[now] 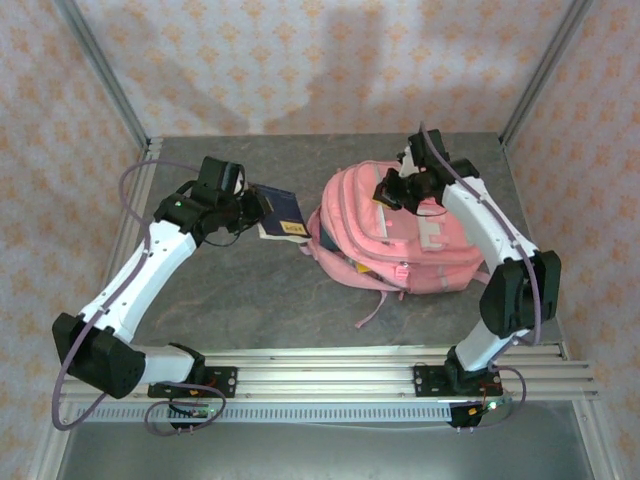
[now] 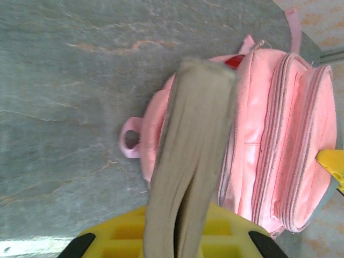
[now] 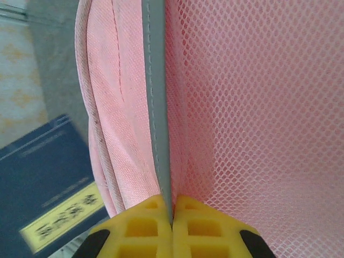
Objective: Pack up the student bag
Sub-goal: Open the student bag at the middle-right of the table, then place the book in the student bag.
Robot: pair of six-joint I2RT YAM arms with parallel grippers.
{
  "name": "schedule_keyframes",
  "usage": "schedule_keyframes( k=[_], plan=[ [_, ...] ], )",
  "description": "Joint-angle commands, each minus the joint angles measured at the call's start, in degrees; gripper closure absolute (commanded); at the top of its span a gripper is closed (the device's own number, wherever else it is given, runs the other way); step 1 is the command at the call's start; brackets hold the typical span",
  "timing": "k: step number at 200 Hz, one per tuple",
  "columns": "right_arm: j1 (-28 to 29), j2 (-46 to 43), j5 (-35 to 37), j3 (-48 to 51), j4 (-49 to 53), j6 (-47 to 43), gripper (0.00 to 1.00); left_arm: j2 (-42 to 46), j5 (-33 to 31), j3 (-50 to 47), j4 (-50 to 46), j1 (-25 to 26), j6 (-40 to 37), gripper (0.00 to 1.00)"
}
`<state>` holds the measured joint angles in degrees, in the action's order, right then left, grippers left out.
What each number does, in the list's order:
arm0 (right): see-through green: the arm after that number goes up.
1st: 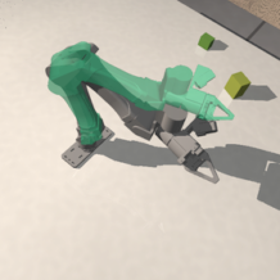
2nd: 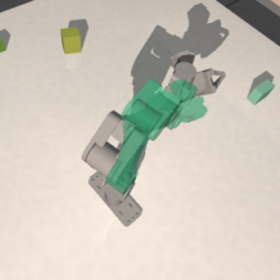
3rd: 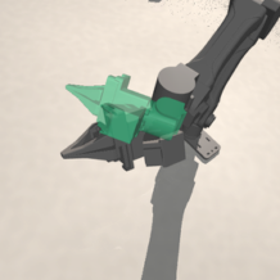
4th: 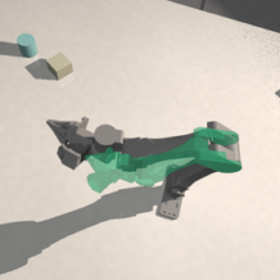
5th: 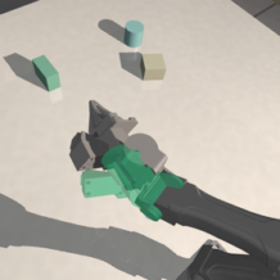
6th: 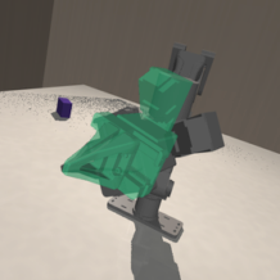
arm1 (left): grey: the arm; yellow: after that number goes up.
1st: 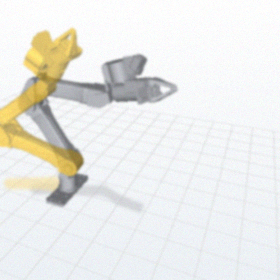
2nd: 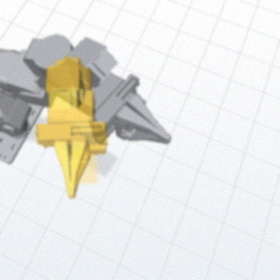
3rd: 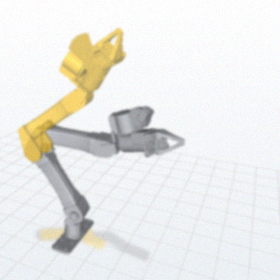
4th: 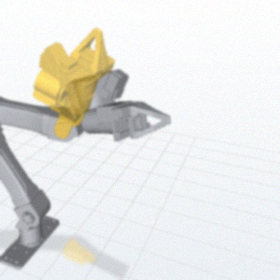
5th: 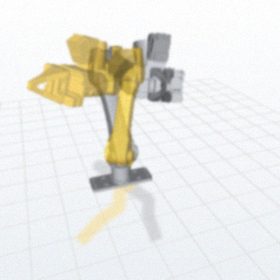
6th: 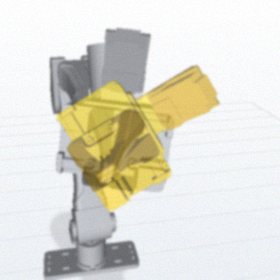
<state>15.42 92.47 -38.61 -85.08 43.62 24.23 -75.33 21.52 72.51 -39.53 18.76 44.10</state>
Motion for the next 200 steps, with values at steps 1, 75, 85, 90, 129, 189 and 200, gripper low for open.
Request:
schedule_keyframes(
  k=[1,75,85,90,129,189,200],
  plan=[
    [0.4,-4.5,-8.2,0.1,-4.1,2.7,1.0,-0.9,7.8,-2.2,11.2,0.1,1.6,1.0],
    [0.5,-7.7,3.3,-1.6,3.1,1.4,0.49,-2.2,21.4,-7.0,38.3,2.3,17.0,1.0],
    [1.1,-8.1,7.0,-3.4,4.8,0.8,0.44,-2.5,21.7,-7.9,41.5,2.8,19.2,1.0],
    [1.5,-8.2,8.6,-4.4,5.6,0.5,0.43,-2.7,21.6,-8.4,42.6,3.2,19.9,1.0],
    [4.4,-6.1,6.1,-8.4,5.5,1.5,0.38,-5.0,21.8,-8.5,46.9,6.5,22.4,1.0],
    [12.3,5.6,9.0,-21.3,14.9,-1.0,0.38,-6.6,21.7,-5.6,46.6,8.2,21.6,1.0],
    [13.1,7.5,11.8,-23.5,17.2,-1.7,0.38,-6.7,21.7,-5.7,46.9,8.3,21.7,1.0]
  ],
)
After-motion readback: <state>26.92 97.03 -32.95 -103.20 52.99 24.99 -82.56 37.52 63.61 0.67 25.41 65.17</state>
